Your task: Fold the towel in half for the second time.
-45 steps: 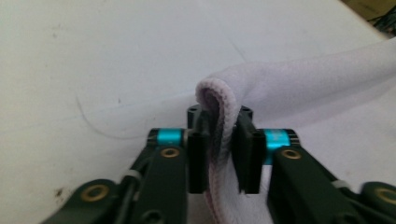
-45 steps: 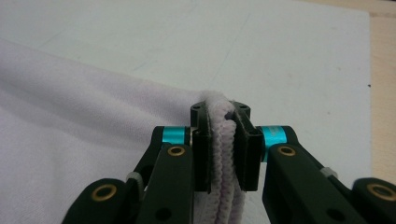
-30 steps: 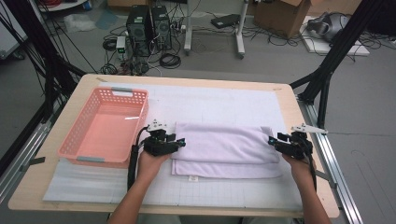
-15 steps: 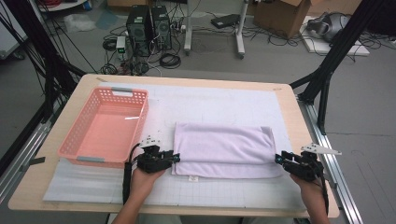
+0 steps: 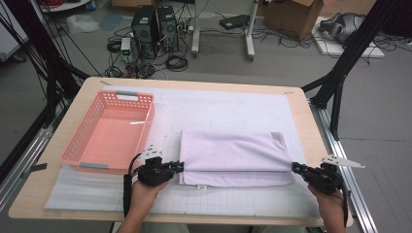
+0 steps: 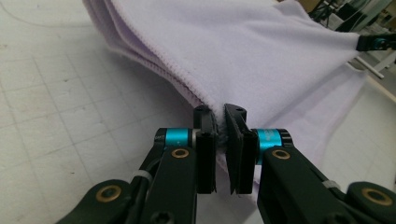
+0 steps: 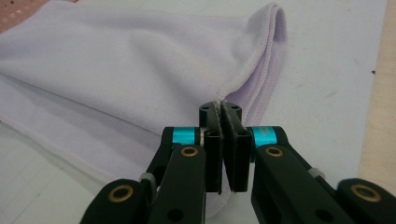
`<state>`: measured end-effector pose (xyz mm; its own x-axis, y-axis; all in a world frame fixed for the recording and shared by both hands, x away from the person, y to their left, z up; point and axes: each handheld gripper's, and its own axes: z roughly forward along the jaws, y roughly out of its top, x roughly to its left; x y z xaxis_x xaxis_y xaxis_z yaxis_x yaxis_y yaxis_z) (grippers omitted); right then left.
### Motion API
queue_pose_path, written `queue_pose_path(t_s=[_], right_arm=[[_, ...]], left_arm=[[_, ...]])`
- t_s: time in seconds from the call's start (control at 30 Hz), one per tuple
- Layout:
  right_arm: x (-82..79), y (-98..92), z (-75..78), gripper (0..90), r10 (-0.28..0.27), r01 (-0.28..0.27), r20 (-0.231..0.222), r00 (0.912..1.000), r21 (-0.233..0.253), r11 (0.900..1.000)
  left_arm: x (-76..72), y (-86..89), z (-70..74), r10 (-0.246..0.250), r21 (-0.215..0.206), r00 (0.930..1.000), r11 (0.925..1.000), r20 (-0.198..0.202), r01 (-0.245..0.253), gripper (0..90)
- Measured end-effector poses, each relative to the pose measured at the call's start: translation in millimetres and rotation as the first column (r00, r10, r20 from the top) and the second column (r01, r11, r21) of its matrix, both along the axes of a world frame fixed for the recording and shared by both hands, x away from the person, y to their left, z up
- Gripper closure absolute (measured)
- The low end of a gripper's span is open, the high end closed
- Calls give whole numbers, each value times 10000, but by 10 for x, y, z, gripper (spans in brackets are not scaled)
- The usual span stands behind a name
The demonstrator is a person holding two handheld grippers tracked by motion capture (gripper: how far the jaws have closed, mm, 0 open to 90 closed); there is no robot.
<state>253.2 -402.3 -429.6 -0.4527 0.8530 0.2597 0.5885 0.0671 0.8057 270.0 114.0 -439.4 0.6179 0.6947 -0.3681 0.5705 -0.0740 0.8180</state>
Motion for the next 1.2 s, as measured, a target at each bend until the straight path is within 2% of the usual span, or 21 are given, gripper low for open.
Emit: queue_pose_path(t_s=[0.1,0.17,0.27,0.33,0.4,0.47,0.57,0.6,0.73,0.83,0.87,0.9,0.93,0.97,1.0,1.1,1.13,1.17,1.2], right_arm=[[-40,-32,19,870,15,-16,99,10000,136,9999],[-35,-23,-3,869,-9,9,20,10000,76,10000],[-10,12,-33,868,45,-46,-133,9999,-108,9999],[-6,27,-31,868,70,-72,-113,9999,-105,9999],[-4,23,-27,867,96,-97,-44,9999,-96,9999],[-5,12,-26,867,80,-80,-33,10000,-72,9999],[-22,-5,-11,868,57,-58,63,10000,82,9999],[-32,-12,0,868,90,-91,129,9999,142,9999],[-116,-23,71,869,207,-211,251,9995,145,9997],[-200,-61,87,870,306,-308,200,9993,98,9995],[-218,-69,82,869,292,-293,145,9995,63,9996],[-235,-74,70,861,294,-294,-6,9996,-3,9996],[-242,-70,53,795,290,-292,-143,9995,-121,9995],[-246,-66,37,678,102,-111,-284,9995,-321,9994],[-245,-72,37,643,-123,115,-279,9995,-312,9994],[-241,-93,98,559,-560,562,111,9984,-185,9982],[-230,-91,105,543,-619,624,232,9978,-217,9978],[-200,-76,105,534,-716,718,158,9973,-141,9973],[-168,-65,92,529,-688,691,186,9975,-191,9974]], left_arm=[[-54,-3,26,10,190,9996,9998,300,-16,799],[-61,-11,16,0,301,9996,9995,269,-8,744],[-64,-38,-11,87,635,9996,9979,257,-104,735],[-61,-46,-15,60,703,9995,9975,297,-81,767],[-62,-58,-18,43,822,9993,9966,360,-73,845],[-72,-64,-10,63,765,9990,9970,438,-97,864],[-114,-33,43,107,261,9988,9996,469,-119,867],[-142,-13,62,93,85,9987,9999,503,-97,867],[-297,31,88,-47,-174,9991,9998,425,55,866],[-408,22,44,-273,35,9993,9996,270,272,864],[-430,14,16,-294,235,9993,9993,216,289,860],[-434,8,-11,-310,418,9994,9987,119,305,842],[-418,3,-32,-232,606,9997,9979,79,227,777],[-403,0,-33,-30,624,9999,9980,127,22,671],[-391,4,-26,103,591,9997,9982,236,-117,596],[-306,21,16,604,468,9962,9969,633,-634,485],[-243,33,20,787,437,9949,9957,638,-816,475],[-201,42,17,873,428,9943,9950,608,-900,461],[-123,47,-1,1008,347,9940,9941,435,-1023,448]])
